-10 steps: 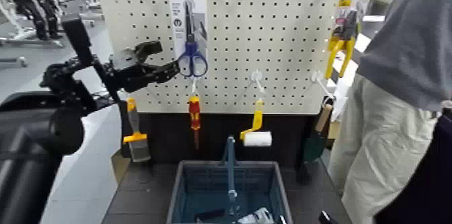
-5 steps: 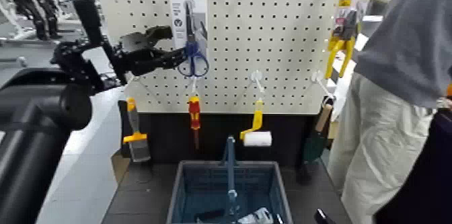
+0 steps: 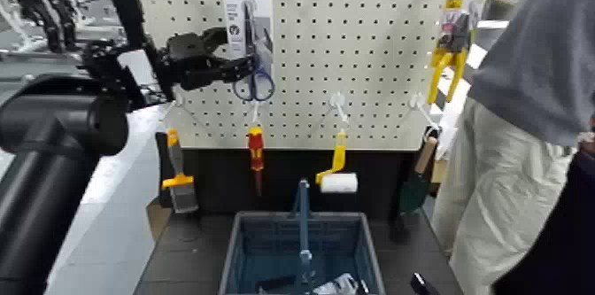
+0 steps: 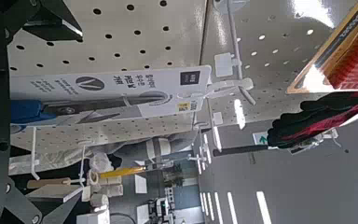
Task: Put the blue scissors into the crate.
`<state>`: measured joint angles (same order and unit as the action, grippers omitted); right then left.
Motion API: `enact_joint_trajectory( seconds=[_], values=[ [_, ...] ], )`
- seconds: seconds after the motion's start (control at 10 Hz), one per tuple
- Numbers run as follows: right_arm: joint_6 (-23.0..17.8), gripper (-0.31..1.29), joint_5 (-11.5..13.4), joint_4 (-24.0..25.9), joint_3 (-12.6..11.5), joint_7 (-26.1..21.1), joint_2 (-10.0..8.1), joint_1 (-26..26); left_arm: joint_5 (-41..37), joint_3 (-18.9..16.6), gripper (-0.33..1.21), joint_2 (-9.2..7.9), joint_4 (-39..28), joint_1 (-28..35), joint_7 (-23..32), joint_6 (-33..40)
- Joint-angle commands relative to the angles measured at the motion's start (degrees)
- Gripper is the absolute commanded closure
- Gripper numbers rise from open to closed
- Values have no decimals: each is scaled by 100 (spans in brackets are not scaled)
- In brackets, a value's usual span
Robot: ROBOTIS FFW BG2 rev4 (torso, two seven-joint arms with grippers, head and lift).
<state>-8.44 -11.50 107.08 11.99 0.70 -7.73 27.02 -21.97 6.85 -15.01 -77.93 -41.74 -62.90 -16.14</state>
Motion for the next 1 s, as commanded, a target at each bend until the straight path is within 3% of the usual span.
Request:
enact_joint_trajectory(
  seconds=[0.1,0.3,0.5,0.8,1.0],
  values=[
    [0,18,-10,-3,5,9,-10,-12,8,89,15,-11,94,-89,-29,-12],
    [0,18,-10,-12,5,18,-1,-12,26,97,22,-11,103,-98,-29,-20],
    [0,18,-36,-12,-4,26,-10,-21,35,133,56,-11,156,-142,-64,-29],
    [0,18,-54,-21,-4,26,-10,-21,61,150,82,-2,164,-177,-82,-38],
    [0,18,-54,-29,-13,35,-10,-21,61,141,108,-2,164,-186,-64,-99]
  ],
)
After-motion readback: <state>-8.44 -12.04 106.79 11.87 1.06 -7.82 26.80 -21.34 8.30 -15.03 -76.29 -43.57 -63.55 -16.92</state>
